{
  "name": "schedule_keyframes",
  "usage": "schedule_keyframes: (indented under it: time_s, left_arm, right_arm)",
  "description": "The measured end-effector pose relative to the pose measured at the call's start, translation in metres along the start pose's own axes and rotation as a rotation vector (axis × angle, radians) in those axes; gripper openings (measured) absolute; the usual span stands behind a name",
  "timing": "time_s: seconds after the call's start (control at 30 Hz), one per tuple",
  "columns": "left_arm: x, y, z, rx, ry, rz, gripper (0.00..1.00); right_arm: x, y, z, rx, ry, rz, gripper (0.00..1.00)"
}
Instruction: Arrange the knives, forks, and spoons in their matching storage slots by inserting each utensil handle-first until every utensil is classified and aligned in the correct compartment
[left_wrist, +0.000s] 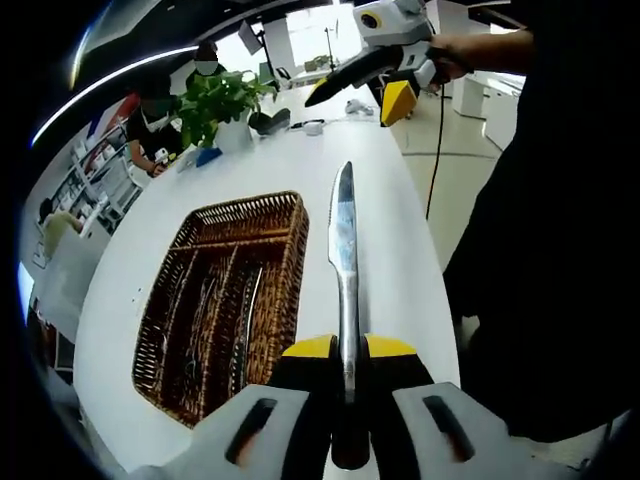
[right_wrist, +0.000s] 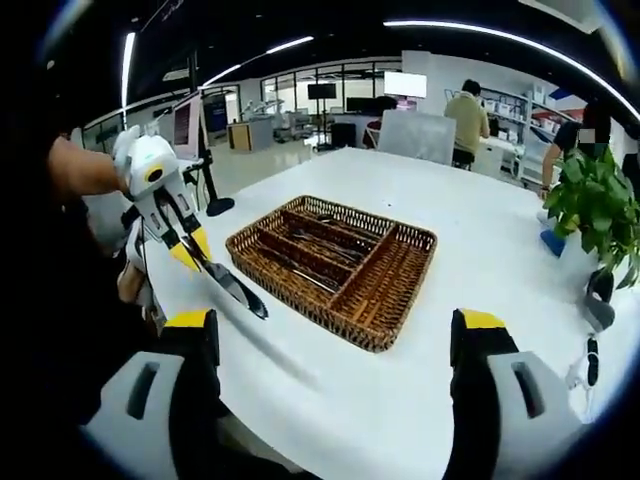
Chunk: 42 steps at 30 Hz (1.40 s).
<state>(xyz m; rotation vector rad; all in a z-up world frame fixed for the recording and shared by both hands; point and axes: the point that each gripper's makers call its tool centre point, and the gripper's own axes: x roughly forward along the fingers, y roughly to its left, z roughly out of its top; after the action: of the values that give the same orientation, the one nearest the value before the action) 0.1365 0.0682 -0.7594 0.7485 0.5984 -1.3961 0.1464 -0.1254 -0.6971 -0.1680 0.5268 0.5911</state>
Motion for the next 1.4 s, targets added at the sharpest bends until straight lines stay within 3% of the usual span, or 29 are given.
schedule_keyframes:
  time_s: [0.6, 0.7, 0.77, 1.4]
  left_arm:
    - [-0.003, 0.005, 0.006, 0.005, -0.016, 0.011, 0.06]
    - [-0.004, 0.007, 0.005, 0.002, -0.017, 0.012, 0.06]
    - [-0.004, 0.009, 0.004, 0.003, -0.016, 0.01, 0.06]
    - [-0.006, 0.035, 0.004, 0.008, -0.027, 0.034, 0.06]
  right_arm:
    - [-0.008, -0.007, 0.003, 0.003, -0.016, -0.021, 0.97]
    - [-0.008, 0.0, 0.012, 0.032, -0.045, 0.013, 0.96]
    - [-0.009, 0.001, 0.015, 0.042, -0.057, 0.017, 1.0]
    - [-0.008, -0.01, 0.021, 0.045, -0.049, -0.026, 1.0]
